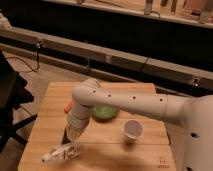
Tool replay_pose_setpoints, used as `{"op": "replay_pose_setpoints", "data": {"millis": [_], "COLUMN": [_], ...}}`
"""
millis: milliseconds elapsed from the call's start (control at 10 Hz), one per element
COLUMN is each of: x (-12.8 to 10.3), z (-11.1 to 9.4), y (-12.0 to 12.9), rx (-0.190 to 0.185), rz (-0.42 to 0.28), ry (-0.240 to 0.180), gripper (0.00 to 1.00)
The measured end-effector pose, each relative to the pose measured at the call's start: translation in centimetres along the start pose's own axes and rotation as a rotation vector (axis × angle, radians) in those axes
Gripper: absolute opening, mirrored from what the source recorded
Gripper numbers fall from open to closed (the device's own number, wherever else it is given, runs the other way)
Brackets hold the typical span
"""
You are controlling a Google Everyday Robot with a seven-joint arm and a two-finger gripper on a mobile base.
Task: Knock the bottle over
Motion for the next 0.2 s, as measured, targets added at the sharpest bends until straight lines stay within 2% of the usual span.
{"op": "replay_pose_setpoints", "data": {"millis": [200], "x": [1.6], "z": [-1.0], "y": [1.4], "rx": [0.01], "rz": [0.031], "ry": [0.006], "gripper": [0.0]}}
